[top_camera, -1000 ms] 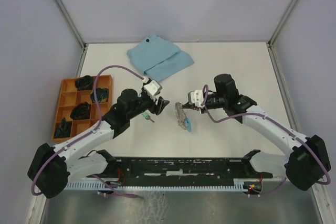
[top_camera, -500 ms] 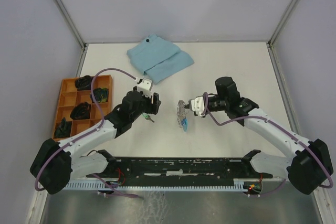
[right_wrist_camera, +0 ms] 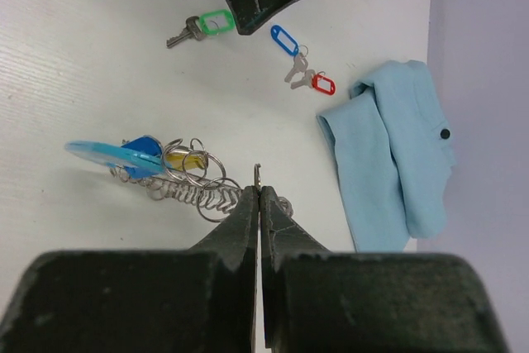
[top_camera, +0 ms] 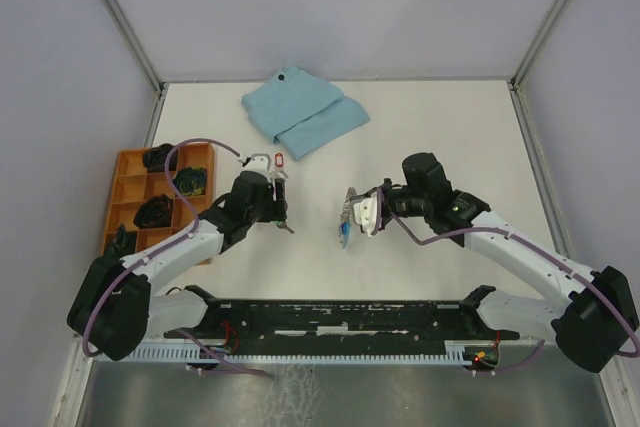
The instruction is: Put the keys on the keyring
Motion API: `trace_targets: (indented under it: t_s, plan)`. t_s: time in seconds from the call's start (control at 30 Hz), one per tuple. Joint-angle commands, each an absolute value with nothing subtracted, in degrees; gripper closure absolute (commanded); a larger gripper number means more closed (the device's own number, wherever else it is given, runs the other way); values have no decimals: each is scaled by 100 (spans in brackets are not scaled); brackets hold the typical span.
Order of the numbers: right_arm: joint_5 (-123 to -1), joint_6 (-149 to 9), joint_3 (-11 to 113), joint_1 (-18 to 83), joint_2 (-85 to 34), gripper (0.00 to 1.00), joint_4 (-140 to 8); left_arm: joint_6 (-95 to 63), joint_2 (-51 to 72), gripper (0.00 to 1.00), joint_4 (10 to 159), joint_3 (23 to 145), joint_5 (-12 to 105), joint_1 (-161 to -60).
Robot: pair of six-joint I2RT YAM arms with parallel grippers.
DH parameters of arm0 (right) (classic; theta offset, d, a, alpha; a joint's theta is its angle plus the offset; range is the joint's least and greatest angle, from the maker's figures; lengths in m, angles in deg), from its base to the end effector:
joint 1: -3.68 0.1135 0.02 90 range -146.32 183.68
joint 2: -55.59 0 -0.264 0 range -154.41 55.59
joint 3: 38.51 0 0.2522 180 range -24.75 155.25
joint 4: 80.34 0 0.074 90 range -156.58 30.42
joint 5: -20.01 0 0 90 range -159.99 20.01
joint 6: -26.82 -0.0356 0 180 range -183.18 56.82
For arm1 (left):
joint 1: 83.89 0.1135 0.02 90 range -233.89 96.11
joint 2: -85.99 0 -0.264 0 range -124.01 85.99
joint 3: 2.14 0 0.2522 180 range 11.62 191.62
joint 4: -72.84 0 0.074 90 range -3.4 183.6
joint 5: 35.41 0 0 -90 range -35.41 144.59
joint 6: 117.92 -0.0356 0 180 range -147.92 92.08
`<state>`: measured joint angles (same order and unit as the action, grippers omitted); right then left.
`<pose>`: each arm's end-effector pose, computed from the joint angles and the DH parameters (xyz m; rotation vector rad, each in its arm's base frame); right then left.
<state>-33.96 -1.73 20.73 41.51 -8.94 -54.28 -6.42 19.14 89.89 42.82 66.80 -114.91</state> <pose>0.1810 0.1670 0.2751 -1.7566 1.0145 0.4058 0.2051 -0.1146 0.1938 0.0719 2.2437 -0.2587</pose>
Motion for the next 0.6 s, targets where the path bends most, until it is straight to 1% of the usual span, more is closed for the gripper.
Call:
trace_targets:
  t_s: [0.0, 0.13, 0.23, 0.3, 0.43, 0.57]
  plan:
    - [-3805, 7, 2005, 4208, -816, 99, -5601, -252, 1591, 24, 9533, 4789, 6721, -11419]
    - [-3898, 90, 2015, 4220, -836, 99, -5426, -305, 1289, 26, 9854, 5045, 6490, -11355]
    - [-3899, 63, 1954, 4227, -825, 99, -5436, -356, 1060, 27, 9933, 5348, 6209, -10947]
    - [-3916, 56, 1918, 4235, -822, 99, -5429, -309, 867, 29, 9747, 5492, 5831, -10613]
    - [-3967, 49, 1859, 4253, -786, 99, -5432, -320, 320, 31, 9287, 5763, 5944, -10370]
    - [-3947, 35, 1856, 4288, -798, 99, -5413, -365, -285, 36, 8778, 5972, 5688, -9963]
